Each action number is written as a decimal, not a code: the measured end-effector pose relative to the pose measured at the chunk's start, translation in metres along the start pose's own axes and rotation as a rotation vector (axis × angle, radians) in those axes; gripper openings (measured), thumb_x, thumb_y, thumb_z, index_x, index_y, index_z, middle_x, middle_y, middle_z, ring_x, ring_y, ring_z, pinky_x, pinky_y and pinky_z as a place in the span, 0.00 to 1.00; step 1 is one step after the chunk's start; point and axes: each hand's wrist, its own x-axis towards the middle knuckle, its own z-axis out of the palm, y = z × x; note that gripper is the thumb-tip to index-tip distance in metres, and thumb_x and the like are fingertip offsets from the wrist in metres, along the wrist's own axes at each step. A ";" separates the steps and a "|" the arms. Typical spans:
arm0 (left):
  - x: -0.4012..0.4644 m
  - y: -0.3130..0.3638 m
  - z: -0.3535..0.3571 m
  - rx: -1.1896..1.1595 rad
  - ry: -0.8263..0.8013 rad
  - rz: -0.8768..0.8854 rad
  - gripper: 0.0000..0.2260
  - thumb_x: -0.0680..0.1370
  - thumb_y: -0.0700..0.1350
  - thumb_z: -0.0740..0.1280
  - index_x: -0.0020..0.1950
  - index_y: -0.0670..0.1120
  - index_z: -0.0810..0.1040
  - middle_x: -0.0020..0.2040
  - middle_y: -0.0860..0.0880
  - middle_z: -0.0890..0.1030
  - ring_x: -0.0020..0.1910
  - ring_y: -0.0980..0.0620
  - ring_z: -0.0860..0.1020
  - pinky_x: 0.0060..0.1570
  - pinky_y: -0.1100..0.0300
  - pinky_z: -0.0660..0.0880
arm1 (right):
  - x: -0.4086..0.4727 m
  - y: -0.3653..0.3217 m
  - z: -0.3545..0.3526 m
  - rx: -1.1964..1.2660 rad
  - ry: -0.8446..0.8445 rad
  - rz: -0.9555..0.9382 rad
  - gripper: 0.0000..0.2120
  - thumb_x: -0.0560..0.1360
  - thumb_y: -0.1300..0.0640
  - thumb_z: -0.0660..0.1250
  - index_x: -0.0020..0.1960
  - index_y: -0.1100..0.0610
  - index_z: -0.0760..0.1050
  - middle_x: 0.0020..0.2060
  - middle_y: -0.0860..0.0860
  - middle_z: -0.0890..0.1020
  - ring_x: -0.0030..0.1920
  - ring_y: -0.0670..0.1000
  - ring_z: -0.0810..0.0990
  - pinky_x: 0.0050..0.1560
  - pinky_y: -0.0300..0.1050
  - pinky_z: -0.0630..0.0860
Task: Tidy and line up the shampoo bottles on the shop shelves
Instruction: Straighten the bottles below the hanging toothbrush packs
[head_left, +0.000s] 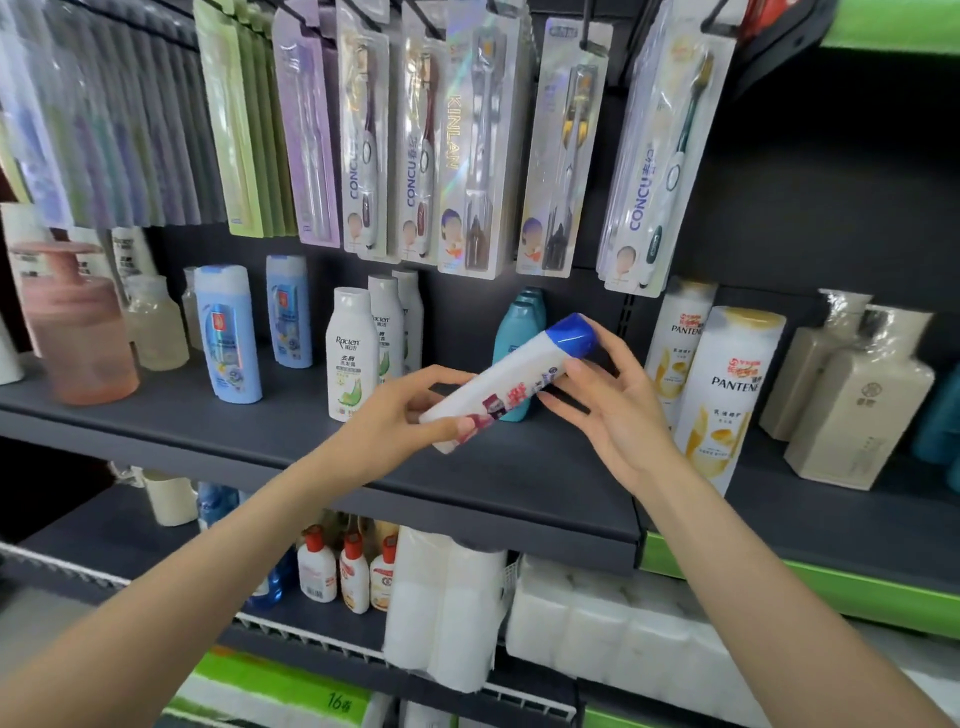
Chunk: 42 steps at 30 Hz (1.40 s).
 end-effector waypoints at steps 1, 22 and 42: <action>0.002 -0.001 0.001 -0.015 -0.039 -0.022 0.18 0.74 0.42 0.70 0.62 0.54 0.73 0.51 0.50 0.83 0.49 0.55 0.81 0.51 0.62 0.78 | 0.002 -0.001 0.003 -0.012 0.017 -0.008 0.20 0.71 0.63 0.68 0.60 0.48 0.75 0.53 0.54 0.82 0.57 0.52 0.81 0.53 0.51 0.79; 0.075 -0.013 0.023 0.116 0.159 0.043 0.28 0.73 0.38 0.71 0.68 0.56 0.68 0.49 0.48 0.81 0.40 0.57 0.80 0.40 0.72 0.76 | 0.055 0.021 0.022 -0.786 0.242 -0.170 0.22 0.68 0.62 0.75 0.60 0.53 0.77 0.52 0.55 0.80 0.49 0.50 0.81 0.45 0.45 0.81; 0.091 -0.017 0.010 0.319 0.192 0.263 0.19 0.79 0.41 0.63 0.69 0.54 0.69 0.57 0.55 0.74 0.49 0.64 0.74 0.51 0.76 0.67 | 0.081 0.014 -0.007 -0.844 0.203 -0.146 0.16 0.79 0.55 0.62 0.66 0.52 0.71 0.48 0.50 0.80 0.51 0.48 0.78 0.46 0.35 0.72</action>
